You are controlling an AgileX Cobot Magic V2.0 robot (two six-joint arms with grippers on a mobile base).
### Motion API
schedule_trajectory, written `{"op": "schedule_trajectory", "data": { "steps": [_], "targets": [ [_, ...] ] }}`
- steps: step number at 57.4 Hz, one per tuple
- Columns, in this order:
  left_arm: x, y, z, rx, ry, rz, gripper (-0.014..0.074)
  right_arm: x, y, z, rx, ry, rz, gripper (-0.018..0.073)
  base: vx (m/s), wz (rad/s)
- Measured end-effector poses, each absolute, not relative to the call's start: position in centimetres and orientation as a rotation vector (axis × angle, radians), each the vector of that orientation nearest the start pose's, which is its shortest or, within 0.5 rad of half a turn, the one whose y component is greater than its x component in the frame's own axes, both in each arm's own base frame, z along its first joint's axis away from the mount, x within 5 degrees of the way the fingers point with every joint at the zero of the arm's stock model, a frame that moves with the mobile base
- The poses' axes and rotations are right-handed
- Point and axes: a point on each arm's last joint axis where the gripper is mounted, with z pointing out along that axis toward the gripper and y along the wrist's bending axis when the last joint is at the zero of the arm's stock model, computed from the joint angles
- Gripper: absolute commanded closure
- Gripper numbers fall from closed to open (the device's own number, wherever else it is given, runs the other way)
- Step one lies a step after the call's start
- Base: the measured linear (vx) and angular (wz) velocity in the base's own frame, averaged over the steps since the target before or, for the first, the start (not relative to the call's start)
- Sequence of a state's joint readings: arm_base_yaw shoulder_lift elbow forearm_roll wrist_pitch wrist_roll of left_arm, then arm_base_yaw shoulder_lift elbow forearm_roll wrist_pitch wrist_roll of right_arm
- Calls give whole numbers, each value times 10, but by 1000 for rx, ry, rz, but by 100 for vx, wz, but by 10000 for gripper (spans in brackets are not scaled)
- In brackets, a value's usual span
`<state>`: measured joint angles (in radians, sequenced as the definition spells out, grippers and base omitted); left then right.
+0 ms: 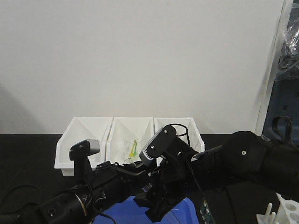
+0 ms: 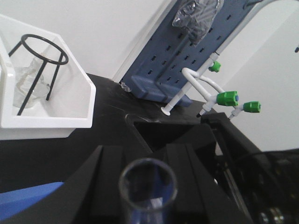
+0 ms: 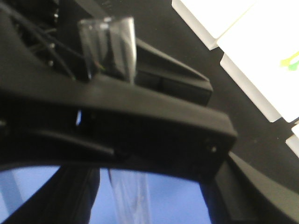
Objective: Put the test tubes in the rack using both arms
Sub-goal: 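Grasp the test tube with the right gripper, then open the left gripper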
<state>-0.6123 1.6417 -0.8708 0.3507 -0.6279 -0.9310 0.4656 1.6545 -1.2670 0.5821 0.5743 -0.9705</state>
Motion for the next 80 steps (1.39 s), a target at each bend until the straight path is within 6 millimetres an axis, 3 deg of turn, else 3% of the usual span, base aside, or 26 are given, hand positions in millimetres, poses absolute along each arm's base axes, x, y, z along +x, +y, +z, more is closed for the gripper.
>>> {"op": "schedule_trajectory", "data": {
  "steps": [29,46,53,71,80],
  "targets": [
    [279,-220,253,164,1776,-1102,600,315,191,286,-1176,2046,401,302,0,0],
    [279,-221,254,166,1764,-1112,566,313,193,286,-1174,2051,429,494,0,0],
    [279,-221,254,166,1762,-1113,498,313,194,286,-1163,2054,444,575,0,0],
    [279,-221,256,169,1739,-1130,162,312,195,287,-1141,2063,473,571,0,0],
    [279,-222,258,169,1718,-1146,87,315,195,288,-1078,2070,471,571,0,0]
  ]
}}
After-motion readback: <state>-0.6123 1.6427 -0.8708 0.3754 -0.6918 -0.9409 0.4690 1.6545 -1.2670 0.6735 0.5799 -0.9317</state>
